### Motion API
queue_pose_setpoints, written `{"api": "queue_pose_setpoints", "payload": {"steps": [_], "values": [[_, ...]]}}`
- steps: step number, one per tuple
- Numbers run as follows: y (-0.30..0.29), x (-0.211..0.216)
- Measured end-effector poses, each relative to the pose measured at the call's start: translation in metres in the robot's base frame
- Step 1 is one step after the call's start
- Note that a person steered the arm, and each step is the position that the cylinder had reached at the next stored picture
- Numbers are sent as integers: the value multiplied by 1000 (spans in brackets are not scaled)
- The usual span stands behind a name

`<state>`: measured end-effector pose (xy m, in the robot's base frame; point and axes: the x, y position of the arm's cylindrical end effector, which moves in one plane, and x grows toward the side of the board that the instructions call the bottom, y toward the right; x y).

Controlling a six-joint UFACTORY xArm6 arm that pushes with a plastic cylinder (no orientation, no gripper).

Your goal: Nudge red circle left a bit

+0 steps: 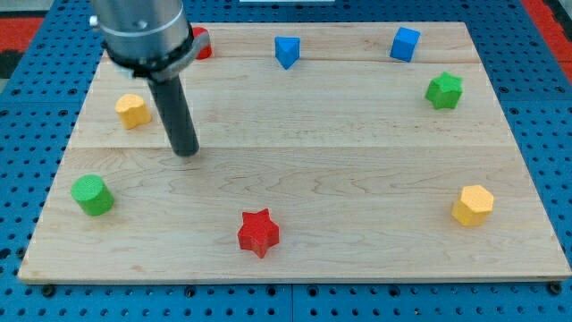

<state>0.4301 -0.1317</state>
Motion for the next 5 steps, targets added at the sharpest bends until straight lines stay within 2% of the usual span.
{"api": "queue_pose_setpoints", "payload": {"steps": [2, 3, 5], "values": [[25, -57], [40, -63], [43, -167]]}}
